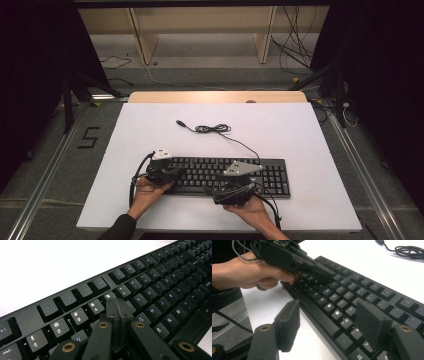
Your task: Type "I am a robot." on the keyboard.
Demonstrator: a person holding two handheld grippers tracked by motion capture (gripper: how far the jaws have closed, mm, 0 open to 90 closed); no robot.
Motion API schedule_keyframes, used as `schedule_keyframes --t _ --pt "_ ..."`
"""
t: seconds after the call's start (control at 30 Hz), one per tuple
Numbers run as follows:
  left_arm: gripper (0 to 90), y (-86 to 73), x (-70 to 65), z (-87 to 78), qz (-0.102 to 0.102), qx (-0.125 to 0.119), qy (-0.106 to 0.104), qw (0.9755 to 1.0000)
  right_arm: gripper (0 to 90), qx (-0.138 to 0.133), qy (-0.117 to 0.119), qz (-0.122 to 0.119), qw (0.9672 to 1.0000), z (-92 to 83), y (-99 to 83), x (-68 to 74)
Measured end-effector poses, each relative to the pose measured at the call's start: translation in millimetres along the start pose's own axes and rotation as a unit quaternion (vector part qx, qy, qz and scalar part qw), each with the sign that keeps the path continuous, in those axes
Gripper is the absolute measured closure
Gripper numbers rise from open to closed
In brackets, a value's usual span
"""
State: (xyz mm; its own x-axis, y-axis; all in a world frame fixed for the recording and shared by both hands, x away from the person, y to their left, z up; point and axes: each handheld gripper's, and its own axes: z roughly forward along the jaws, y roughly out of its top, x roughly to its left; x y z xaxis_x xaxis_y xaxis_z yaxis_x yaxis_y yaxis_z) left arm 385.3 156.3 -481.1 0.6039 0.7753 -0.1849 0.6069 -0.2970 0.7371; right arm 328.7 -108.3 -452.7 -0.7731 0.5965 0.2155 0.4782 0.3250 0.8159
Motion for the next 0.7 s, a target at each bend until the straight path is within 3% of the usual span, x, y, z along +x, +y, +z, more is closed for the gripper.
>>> schedule_keyframes --t 0.33,0.7 --pt "85.4 1.0 1.1 -10.7 -0.001 -0.016 -0.002 0.9999 37.6 -0.002 -0.002 0.002 1.0 0.3 0.4 -1.2" --pt "64.2 -1.4 1.5 -25.8 -0.022 -0.039 -0.018 0.9988 37.7 0.003 -0.007 0.006 1.0 5.2 1.0 -5.3"
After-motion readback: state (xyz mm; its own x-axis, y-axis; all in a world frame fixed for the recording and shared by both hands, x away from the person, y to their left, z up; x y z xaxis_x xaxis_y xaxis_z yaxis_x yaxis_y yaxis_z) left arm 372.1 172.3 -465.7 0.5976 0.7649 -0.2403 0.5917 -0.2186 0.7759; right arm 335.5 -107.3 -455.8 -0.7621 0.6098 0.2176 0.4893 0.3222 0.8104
